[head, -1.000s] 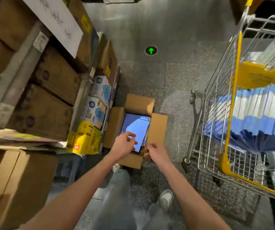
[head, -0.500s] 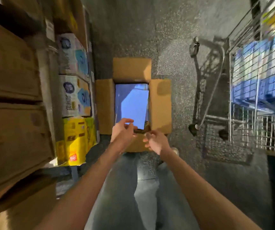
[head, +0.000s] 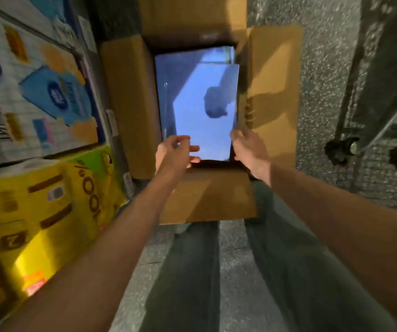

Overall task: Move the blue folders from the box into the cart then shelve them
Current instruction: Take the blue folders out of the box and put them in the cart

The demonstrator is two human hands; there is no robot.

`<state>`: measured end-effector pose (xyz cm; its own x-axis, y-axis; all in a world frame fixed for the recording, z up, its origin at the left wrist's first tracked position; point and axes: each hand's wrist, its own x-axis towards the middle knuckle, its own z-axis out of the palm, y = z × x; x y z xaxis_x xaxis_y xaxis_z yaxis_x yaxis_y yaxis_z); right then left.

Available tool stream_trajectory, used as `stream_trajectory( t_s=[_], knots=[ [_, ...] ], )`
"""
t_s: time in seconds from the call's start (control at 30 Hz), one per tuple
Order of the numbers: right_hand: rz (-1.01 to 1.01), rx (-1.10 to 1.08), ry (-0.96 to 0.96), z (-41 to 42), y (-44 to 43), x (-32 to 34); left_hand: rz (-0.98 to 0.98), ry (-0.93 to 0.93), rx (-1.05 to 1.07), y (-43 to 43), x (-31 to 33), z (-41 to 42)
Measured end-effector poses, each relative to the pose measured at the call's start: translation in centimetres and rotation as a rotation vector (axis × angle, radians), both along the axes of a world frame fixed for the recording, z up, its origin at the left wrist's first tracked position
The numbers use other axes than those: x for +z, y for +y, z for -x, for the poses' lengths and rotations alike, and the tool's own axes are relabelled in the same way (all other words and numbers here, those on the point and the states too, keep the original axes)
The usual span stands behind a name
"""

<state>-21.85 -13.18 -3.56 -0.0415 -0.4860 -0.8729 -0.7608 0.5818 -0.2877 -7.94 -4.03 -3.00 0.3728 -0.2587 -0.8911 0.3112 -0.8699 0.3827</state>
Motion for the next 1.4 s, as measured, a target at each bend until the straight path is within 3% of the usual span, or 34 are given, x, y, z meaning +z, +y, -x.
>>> stream_trajectory(
  t_s=[0.17, 0.43, 0.6, 0.77, 0.93, 1.0, 1.07, 1.13, 1.27, 1.4],
  knots=[
    [-0.038, 0.073, 0.04, -0.2, -1.9, -9.1, -0.01, -0.045, -0.096, -0.6, -8.5, -0.2],
    [-0.065, -0.272, -0.045, -0.7, -2.3, -16.5, -0.054, -0.148, -0.168, -2.9, -14.2, 0.0],
    [-0.107, -0.567, -0.207, -0.5, -1.5, -15.0, 0.017, -0.15, -0.21, -4.4, -14.1, 0.4],
    [-0.135, -0.527, -0.392, -2.3, -1.0, -12.1, 0.184, -0.194, -0.218, -6.8, -11.9, -0.1],
    [-0.233, -0.419, -0.461, -4.2, -1.6, -10.6, 0.155, -0.331, -0.363, -7.4, -11.1, -2.2],
    [-0.142, -0.3, -0.369, -4.5, -1.9, -11.2, 0.148, -0.335, -0.442, -7.3, -11.1, -2.9],
    [0.067, -0.141, -0.103, -4.2, -2.2, -12.4, 0.165, -0.302, -0.482, -7.3, -11.3, -2.9],
    [0.133, -0.015, 0.063, -3.3, -2.6, -13.5, 0.18, -0.278, -0.49, -7.2, -11.7, -2.5],
    [-0.053, 0.016, 0.015, -2.4, -2.9, -14.7, 0.221, -0.307, -0.478, -6.7, -12.7, -2.1],
    [-0.045, -0.18, -0.071, -2.3, -2.3, -14.9, 0.228, -0.315, -0.48, -6.2, -13.8, -2.2]
  ],
)
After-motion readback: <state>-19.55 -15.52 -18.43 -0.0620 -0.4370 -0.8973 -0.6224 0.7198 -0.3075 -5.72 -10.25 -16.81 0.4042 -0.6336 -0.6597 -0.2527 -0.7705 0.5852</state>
